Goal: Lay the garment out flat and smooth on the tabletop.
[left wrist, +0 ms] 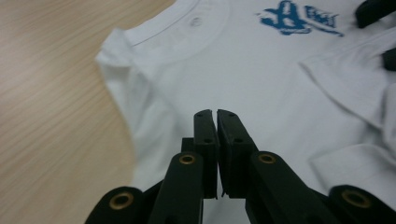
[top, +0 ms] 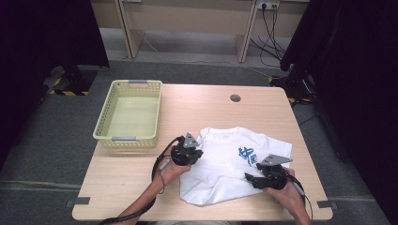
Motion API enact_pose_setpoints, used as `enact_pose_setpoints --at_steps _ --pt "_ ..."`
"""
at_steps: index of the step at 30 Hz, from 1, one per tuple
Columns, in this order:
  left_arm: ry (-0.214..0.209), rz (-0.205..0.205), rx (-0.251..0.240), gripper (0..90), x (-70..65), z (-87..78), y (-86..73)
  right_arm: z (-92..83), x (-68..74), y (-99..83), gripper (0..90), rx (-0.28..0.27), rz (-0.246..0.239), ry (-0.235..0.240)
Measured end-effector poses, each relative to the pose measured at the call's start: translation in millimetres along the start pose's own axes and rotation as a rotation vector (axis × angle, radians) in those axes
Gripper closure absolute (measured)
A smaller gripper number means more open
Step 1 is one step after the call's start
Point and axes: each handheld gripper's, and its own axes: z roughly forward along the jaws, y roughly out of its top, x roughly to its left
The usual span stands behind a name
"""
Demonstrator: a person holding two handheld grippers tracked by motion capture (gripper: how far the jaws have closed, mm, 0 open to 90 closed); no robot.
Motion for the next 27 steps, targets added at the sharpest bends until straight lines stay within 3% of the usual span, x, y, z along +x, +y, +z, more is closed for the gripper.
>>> enact_pose_setpoints --at_steps 4,5,8,12,15,21,24,27 --pt "-0.049 0.025 -0.017 77.0 -14.3 -8.3 2.8 -0.2 0.1 -0.6 35.8 -0.003 0.000 -0.001" --pt "-0.042 0.014 -0.032 74.7 -11.5 -13.9 2.8 -0.2 -0.1 -0.5 35.8 -0.002 -0.001 0.000" --pt "0.028 -0.045 -0.058 72.5 14.7 -31.8 -0.3 -0.2 0.1 -0.3 35.8 -0.001 0.000 -0.001" --pt "0.061 -0.104 -0.053 70.6 38.7 -42.4 -10.6 -0.1 0.1 0.1 35.8 0.002 0.000 -0.001" --pt "0.065 -0.130 -0.022 63.5 44.9 -42.3 -20.8 -0.2 0.1 -0.4 35.8 -0.001 0.000 -0.001" --pt "0.074 -0.169 0.037 53.8 52.2 -26.6 -38.0 -0.2 0.1 -0.3 35.8 -0.001 0.000 -0.001" --pt "0.056 -0.139 0.046 58.2 47.8 -19.0 -40.7 -0.1 0.0 -0.3 35.8 -0.001 -0.001 0.000" --pt "0.040 -0.101 0.038 78.2 41.3 -16.9 -37.2 0.0 0.0 -0.1 35.8 0.000 -0.001 0.000"
